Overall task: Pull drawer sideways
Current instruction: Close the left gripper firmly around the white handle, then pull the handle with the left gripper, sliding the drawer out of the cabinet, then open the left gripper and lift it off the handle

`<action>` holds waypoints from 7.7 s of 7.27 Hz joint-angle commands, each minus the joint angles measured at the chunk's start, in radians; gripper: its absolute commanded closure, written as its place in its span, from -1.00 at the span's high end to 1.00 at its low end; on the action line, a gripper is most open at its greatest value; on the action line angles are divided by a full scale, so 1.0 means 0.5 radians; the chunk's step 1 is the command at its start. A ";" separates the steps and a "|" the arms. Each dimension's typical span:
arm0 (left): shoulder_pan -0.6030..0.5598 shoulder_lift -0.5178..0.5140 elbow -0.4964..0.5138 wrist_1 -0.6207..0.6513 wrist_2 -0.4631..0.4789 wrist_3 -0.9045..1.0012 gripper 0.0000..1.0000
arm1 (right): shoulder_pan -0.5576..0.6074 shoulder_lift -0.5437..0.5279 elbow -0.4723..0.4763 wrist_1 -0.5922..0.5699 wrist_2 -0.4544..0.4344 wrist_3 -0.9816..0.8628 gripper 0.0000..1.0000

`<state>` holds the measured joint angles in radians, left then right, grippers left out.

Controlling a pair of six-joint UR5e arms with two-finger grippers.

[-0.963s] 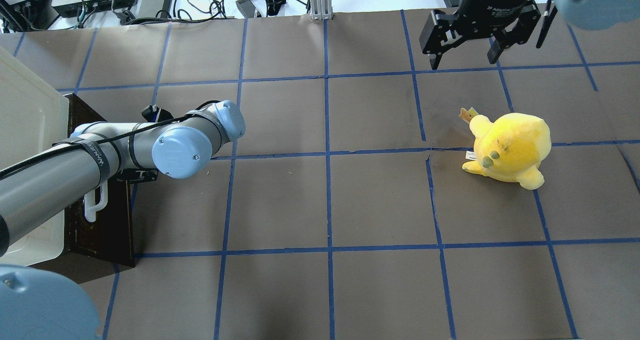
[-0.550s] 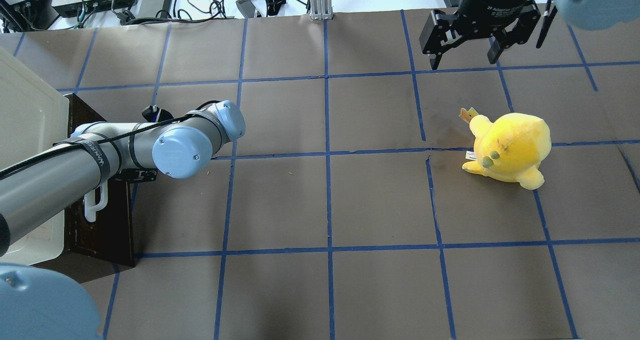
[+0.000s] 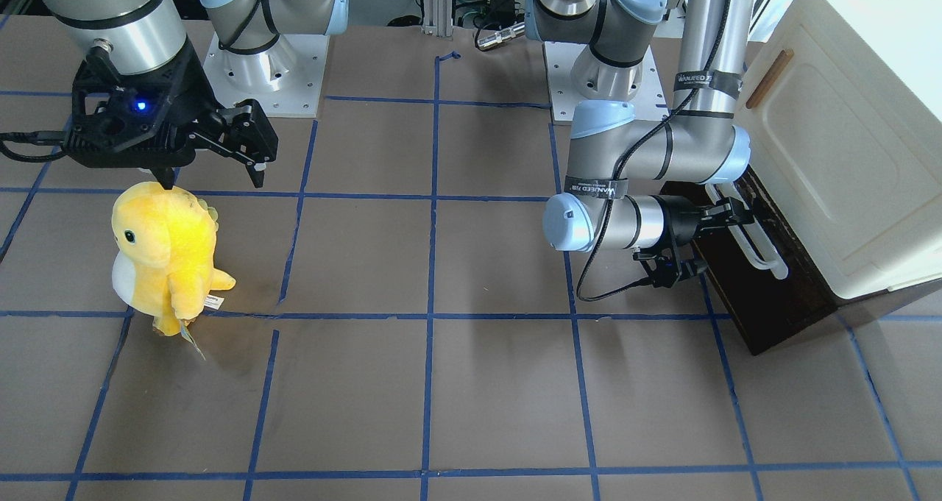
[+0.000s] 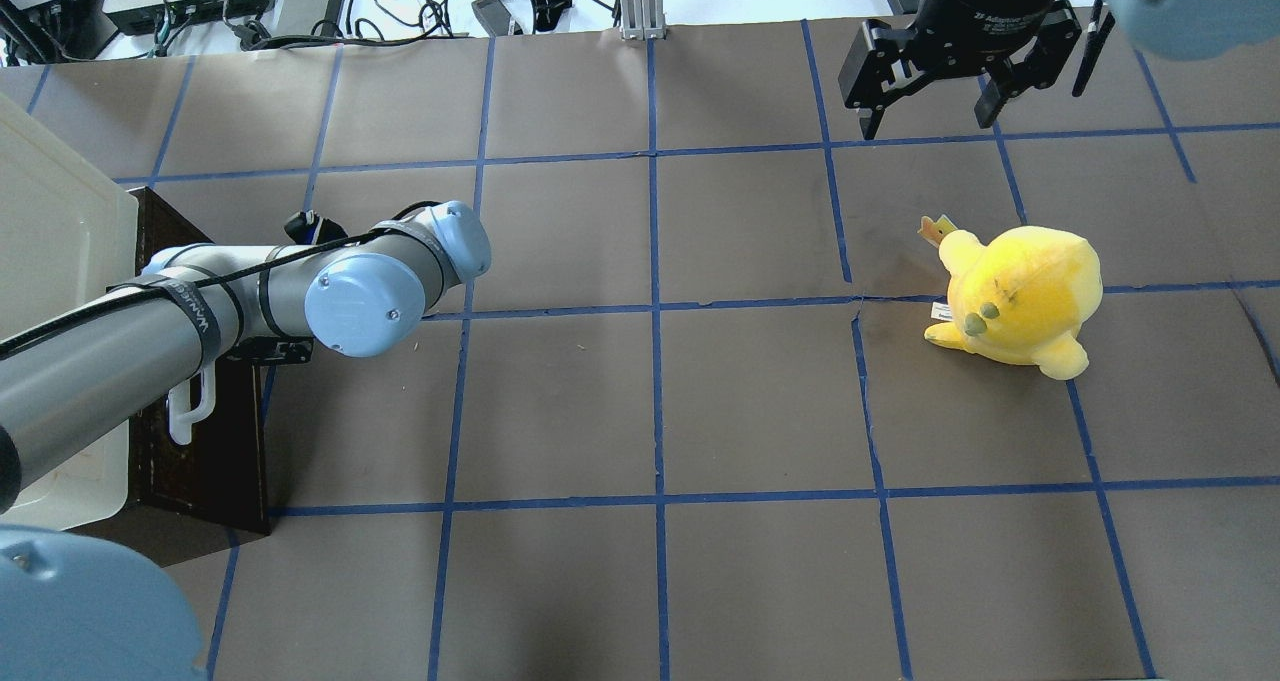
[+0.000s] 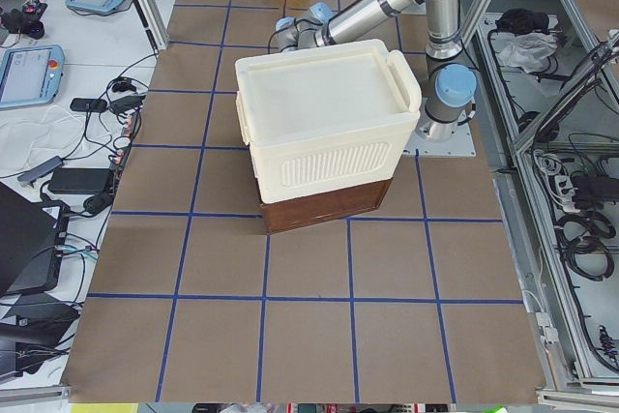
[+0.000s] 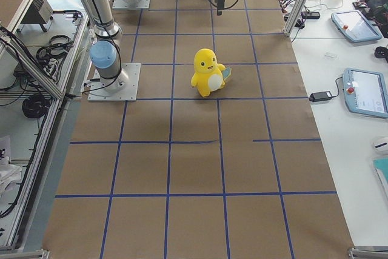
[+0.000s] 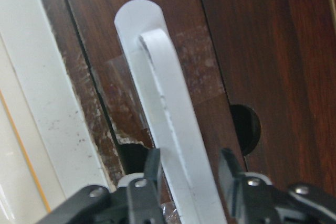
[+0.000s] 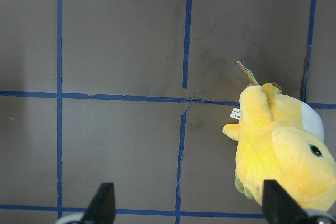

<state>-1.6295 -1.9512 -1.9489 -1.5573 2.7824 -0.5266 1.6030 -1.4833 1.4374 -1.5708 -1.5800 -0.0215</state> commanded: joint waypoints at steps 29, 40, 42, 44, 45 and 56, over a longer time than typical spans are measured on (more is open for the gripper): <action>-0.309 -0.068 0.149 0.028 -0.116 0.032 -0.61 | 0.000 0.000 0.000 0.000 0.000 0.000 1.00; -0.407 -0.065 0.195 0.028 -0.184 0.032 -0.51 | 0.000 0.000 0.000 0.000 0.000 0.000 1.00; -0.410 -0.065 0.195 0.028 -0.184 0.029 -0.24 | 0.000 0.000 0.000 0.000 0.000 -0.003 1.00; -0.410 -0.058 0.195 0.031 -0.205 0.022 0.39 | 0.000 0.000 0.000 0.000 0.000 0.000 1.00; -0.410 -0.046 0.198 0.034 -0.223 0.025 0.45 | 0.000 0.000 0.000 0.000 0.000 0.000 1.00; -0.304 0.628 0.673 0.212 -1.985 0.792 1.00 | 0.000 0.000 0.000 0.000 0.000 0.000 1.00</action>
<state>-1.8171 -1.6995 -1.6290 -1.4521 1.8968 -0.1673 1.6030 -1.4834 1.4374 -1.5708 -1.5800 -0.0218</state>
